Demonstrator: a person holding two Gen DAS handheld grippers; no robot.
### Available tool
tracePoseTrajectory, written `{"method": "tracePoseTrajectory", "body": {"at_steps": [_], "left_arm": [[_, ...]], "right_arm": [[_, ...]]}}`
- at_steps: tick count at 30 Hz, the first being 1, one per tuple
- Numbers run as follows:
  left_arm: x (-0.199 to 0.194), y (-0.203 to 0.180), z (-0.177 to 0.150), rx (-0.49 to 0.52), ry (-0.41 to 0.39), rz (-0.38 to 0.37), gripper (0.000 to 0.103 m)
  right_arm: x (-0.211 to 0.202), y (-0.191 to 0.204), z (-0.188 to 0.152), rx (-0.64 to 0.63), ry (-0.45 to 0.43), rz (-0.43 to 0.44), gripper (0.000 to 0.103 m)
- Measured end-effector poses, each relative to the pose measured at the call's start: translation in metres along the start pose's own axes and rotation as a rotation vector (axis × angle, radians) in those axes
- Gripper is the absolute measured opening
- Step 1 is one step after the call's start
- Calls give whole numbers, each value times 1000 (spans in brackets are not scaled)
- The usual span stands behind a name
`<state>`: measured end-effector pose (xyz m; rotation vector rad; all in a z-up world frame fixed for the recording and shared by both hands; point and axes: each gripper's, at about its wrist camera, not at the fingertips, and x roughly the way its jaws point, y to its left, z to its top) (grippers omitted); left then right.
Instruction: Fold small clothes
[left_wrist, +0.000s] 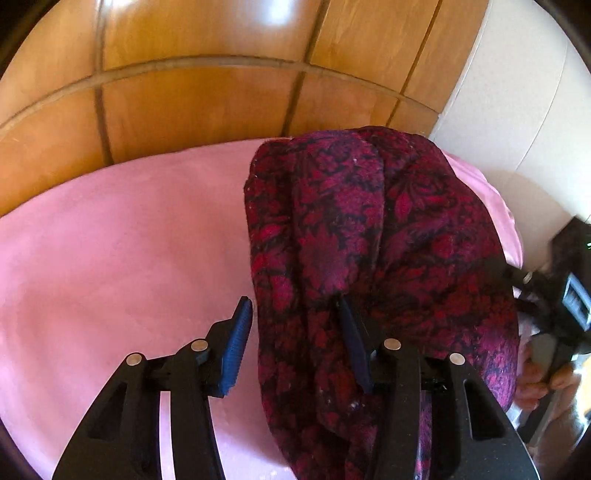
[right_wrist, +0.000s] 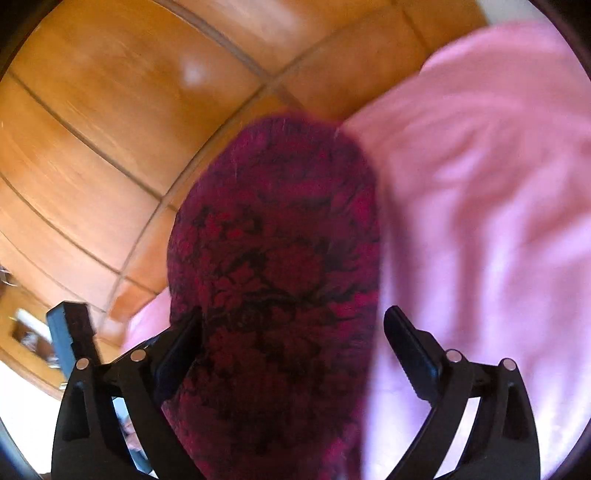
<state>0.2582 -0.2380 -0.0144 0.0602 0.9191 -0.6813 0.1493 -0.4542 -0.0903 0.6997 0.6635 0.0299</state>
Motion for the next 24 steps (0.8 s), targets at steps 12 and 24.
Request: {"method": "tracePoseTrajectory", "body": {"at_steps": [12,24], "left_arm": [[-5,-10,-10,-45,-12,107,46],[-6,-6,-23,-98,-32,151,48]], "right_arm": [[32,97,19,-243,20,-145,58],[74,95,-6,-398,-7,-305,62]]}}
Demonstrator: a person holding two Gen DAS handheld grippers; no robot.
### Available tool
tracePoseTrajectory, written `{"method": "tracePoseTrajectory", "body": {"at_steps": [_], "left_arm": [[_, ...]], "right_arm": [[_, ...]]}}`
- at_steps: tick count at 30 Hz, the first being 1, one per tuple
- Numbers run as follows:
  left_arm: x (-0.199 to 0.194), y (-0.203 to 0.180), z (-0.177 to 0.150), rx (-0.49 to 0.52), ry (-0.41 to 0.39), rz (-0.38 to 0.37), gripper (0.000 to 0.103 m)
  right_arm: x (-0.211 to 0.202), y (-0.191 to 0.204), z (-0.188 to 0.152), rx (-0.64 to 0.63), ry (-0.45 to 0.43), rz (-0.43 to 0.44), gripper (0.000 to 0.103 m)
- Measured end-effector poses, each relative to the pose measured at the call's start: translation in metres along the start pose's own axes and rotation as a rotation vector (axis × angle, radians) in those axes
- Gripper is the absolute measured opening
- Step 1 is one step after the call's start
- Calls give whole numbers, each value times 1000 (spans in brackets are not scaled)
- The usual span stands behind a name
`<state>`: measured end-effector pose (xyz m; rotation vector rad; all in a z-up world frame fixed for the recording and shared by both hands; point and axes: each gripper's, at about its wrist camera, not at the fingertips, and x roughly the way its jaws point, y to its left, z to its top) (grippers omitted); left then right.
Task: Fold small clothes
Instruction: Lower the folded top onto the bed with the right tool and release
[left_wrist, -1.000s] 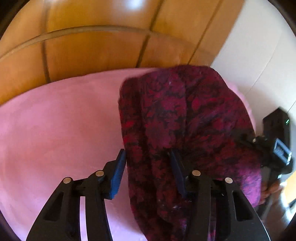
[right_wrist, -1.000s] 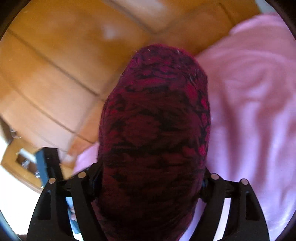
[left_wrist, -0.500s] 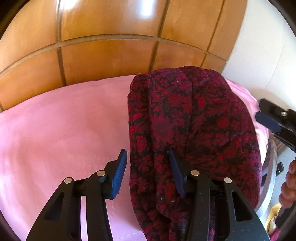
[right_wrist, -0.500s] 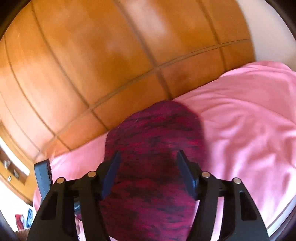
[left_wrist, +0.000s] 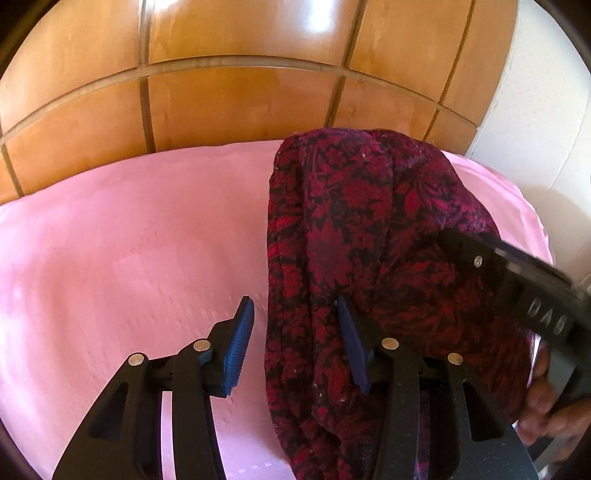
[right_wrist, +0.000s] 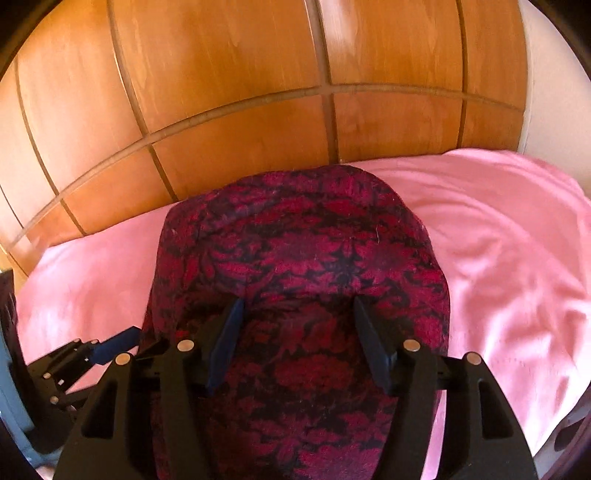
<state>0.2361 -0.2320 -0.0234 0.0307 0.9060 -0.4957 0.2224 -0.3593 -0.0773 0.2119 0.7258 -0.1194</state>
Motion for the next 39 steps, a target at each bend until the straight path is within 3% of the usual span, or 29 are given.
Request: {"method": "tracePoseTrajectory", "body": {"at_steps": [3,9,19,21,32,39], "left_arm": [[-9,2,3,-8,-29,31,59],[-25,0,-4,1,-80,44,59],[-52,5,-12,-13,-143,58,62],[-57,7,-14,-21,-156,60,68],[-83,18,-32,-31,-183,79,68],[-103,31,-57,-37,-197,125,82]], "right_arm": [[-4,-3,4,30,-10,-5,65],[-32,2,6,55,-45,-29,78],[-79,-7,-20,149,-86,-83,82],[-88,-5,-25,149,-92,-105,85],[-116,20,-62,98,-109,-197,93],[-133,33,-77,90,-122,-270,100]]}}
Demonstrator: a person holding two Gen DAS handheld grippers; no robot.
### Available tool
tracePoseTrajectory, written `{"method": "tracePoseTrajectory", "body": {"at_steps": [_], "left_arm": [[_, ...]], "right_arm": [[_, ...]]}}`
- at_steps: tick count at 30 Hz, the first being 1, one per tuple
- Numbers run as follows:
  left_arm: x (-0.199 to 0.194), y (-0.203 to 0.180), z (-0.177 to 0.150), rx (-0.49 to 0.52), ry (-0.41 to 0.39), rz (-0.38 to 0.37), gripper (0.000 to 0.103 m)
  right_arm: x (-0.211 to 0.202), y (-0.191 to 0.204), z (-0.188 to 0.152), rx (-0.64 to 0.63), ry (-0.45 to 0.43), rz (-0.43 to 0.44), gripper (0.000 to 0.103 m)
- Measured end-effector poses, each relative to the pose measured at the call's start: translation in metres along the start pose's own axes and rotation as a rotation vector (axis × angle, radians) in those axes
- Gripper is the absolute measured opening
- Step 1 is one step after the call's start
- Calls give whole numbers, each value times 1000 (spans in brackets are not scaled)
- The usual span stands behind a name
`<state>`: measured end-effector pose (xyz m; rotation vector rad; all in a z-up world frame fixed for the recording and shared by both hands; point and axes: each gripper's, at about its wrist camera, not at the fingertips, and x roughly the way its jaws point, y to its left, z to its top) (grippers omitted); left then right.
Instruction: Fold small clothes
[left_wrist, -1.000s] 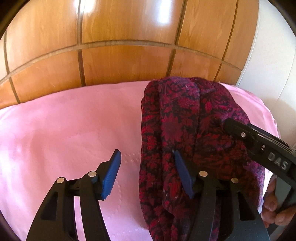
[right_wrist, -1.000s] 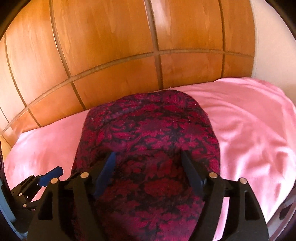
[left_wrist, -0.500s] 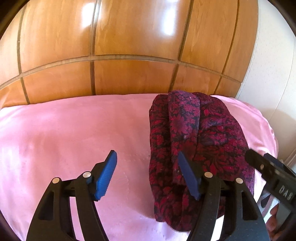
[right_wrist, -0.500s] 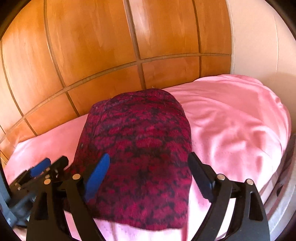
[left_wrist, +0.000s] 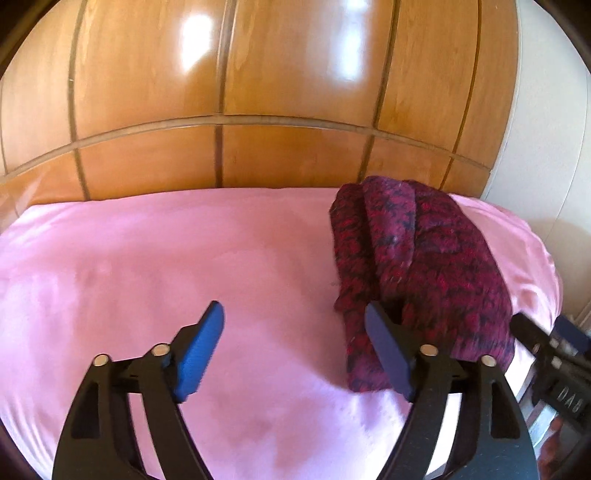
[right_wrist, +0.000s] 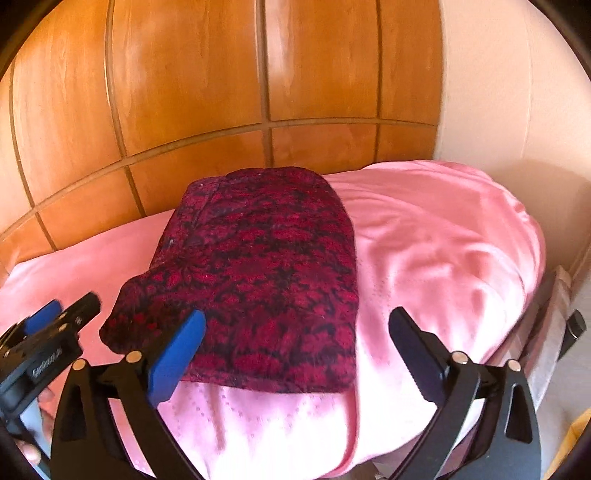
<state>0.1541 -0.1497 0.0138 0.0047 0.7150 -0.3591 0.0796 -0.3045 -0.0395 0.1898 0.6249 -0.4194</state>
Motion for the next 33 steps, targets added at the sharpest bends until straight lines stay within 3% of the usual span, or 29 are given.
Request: {"method": "tracePoseTrajectory", "body": {"at_steps": [13,22,33], "left_arm": [[-29,-3,-24,23,-34,29,99],[-36,-10,-25,27,-46,42,99],[-38,-11,-26,21,-42,61,99]], "right_arm": [[-19,6,-16,-15,-43,-48,100],[-28,7,-23,-20,-80,-54,100],[-26,7,-26,-7,-65,-44,100]]}}
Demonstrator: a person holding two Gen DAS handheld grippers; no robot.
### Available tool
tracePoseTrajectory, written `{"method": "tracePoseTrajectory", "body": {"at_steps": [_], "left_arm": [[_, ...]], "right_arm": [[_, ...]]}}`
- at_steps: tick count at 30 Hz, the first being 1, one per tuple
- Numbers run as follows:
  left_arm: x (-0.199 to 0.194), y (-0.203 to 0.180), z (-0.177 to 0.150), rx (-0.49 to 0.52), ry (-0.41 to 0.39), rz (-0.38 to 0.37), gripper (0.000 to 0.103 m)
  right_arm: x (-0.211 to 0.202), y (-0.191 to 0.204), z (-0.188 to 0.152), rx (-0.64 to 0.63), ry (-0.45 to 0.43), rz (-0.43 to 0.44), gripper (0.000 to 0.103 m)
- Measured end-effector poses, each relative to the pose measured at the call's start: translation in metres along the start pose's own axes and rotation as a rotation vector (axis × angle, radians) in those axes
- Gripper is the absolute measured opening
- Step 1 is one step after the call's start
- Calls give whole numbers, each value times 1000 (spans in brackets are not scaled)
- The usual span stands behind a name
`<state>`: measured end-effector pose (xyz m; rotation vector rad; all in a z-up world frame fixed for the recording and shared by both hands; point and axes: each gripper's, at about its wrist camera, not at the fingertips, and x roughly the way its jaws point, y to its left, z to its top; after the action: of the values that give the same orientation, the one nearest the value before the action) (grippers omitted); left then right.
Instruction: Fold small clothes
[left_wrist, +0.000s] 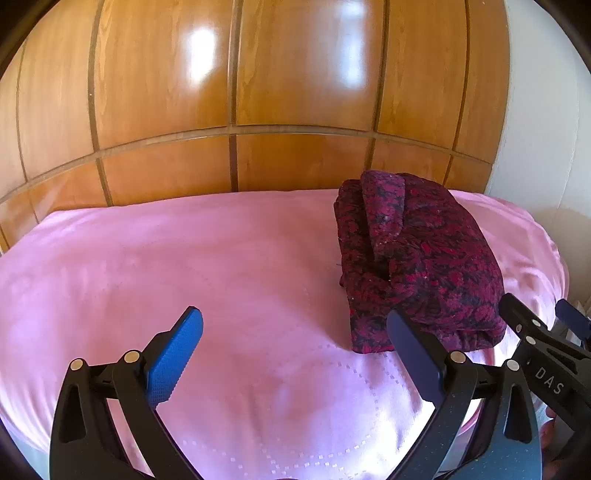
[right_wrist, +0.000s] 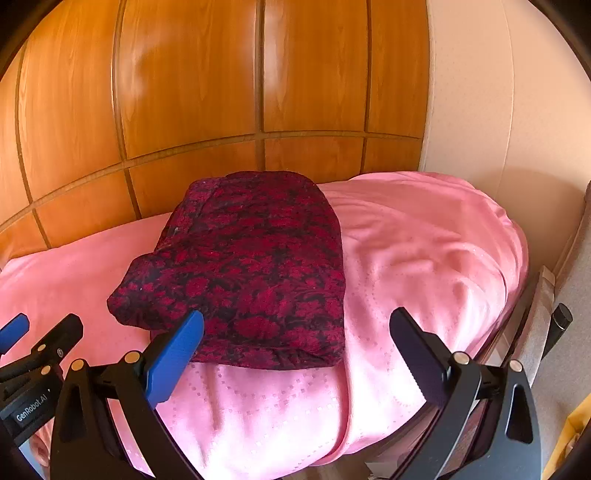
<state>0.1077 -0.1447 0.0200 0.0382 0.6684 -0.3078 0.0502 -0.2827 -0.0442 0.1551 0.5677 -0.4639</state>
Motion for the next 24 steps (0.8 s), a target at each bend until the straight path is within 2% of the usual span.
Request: {"method": "tracePoseTrajectory", "body": {"at_steps": [24], "left_arm": [[-1,5,-1,-3,-3,15,99]], "right_arm": [[-2,5,-2,-3,1,9,101]]}}
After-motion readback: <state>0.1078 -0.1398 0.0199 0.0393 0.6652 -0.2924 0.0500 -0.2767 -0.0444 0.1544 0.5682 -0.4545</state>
